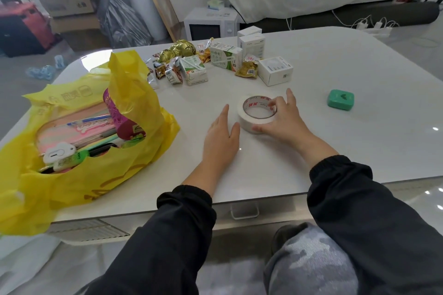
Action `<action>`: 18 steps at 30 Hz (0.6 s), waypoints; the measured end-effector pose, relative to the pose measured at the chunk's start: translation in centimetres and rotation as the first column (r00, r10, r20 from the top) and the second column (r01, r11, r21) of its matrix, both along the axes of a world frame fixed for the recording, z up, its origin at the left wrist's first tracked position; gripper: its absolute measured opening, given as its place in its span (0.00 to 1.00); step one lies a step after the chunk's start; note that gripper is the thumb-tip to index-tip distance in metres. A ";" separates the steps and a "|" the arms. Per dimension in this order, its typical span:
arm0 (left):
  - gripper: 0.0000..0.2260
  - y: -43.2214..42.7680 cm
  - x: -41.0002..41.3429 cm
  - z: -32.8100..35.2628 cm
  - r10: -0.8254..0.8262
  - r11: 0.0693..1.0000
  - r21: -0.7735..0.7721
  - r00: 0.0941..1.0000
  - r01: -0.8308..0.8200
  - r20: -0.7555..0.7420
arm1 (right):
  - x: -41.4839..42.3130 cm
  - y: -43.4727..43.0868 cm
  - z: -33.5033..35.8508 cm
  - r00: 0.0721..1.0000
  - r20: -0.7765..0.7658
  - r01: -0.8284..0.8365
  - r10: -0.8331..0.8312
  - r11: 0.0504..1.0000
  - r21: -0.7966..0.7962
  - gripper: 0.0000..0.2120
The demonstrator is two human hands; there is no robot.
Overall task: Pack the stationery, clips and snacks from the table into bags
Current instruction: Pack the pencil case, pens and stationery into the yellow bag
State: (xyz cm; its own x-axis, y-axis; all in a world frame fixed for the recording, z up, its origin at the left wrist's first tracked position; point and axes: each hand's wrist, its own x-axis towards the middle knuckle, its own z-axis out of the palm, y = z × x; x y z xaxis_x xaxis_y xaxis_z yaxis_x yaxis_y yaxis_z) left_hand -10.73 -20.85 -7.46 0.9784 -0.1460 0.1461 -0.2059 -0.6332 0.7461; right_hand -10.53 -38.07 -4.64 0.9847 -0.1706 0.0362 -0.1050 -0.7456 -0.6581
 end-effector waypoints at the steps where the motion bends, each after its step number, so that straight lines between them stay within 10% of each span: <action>1: 0.23 0.1 0.0 0.1 0.006 0.999 -0.054 1.000 -0.007 -0.024 | -0.1 0.1 -0.1 1.000 -0.016 -0.027 0.027 0.999 -0.018 0.31; 18: 0.16 0.6 1.2 7.4 0.243 0.877 -0.395 0.961 -0.275 -0.128 | -0.6 4.4 3.4 0.967 0.245 -0.114 0.075 0.982 0.152 0.24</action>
